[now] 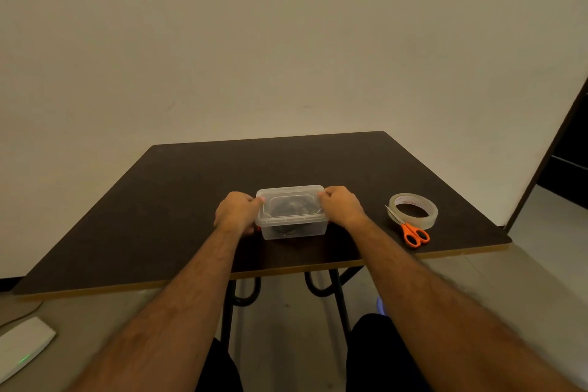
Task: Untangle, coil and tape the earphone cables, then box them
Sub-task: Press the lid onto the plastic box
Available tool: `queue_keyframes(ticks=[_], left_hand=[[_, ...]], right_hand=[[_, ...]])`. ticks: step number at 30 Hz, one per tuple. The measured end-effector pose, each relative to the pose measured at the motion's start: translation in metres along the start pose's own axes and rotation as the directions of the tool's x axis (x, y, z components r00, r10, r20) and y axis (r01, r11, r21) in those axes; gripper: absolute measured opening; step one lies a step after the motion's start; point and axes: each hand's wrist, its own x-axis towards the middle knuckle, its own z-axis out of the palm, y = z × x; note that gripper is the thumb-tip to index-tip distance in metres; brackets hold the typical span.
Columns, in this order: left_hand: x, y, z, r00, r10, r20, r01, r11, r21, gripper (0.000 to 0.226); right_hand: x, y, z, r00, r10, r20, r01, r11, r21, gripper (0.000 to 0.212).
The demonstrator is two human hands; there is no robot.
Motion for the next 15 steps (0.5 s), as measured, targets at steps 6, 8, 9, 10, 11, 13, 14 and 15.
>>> queue_keyframes(ticks=[6,8,9,10,11,13,14,15], left_hand=[[-0.007,-0.009,-0.005,0.998,0.007,-0.056,-0.009,1.0,-0.024,0.043],[-0.007,-0.011,-0.008,1.0,-0.026,0.008,0.027,0.994,-0.111,0.036],[-0.007,-0.012,-0.009,0.998,-0.039,0.051,0.047,0.985,-0.169,0.031],[-0.008,-0.011,-0.008,0.996,-0.046,0.081,0.062,0.974,-0.216,0.027],[-0.008,-0.01,-0.008,0.994,-0.053,0.096,0.076,0.965,-0.252,0.024],[-0.008,-0.007,-0.004,0.991,-0.085,0.106,0.115,0.939,-0.324,0.02],[-0.007,-0.005,-0.002,0.988,-0.106,0.11,0.138,0.926,-0.352,0.019],[-0.005,-0.002,0.001,0.986,-0.121,0.114,0.155,0.916,-0.37,0.019]], right_hand=[[-0.008,-0.001,-0.014,0.991,0.128,0.026,-0.13,0.982,0.14,0.03],[-0.009,0.0,-0.019,0.985,0.165,0.054,-0.172,0.967,0.186,0.026],[-0.009,0.001,-0.02,0.981,0.181,0.075,-0.193,0.954,0.227,0.023],[-0.01,0.002,-0.02,0.976,0.193,0.099,-0.213,0.939,0.27,0.02],[-0.011,0.002,-0.019,0.973,0.2,0.118,-0.227,0.924,0.308,0.019],[-0.01,0.003,-0.017,0.97,0.211,0.119,-0.24,0.9,0.364,0.022],[-0.009,0.003,-0.015,0.971,0.22,0.098,-0.241,0.894,0.378,0.024],[-0.005,0.004,-0.015,0.971,0.228,0.068,-0.236,0.893,0.384,0.025]])
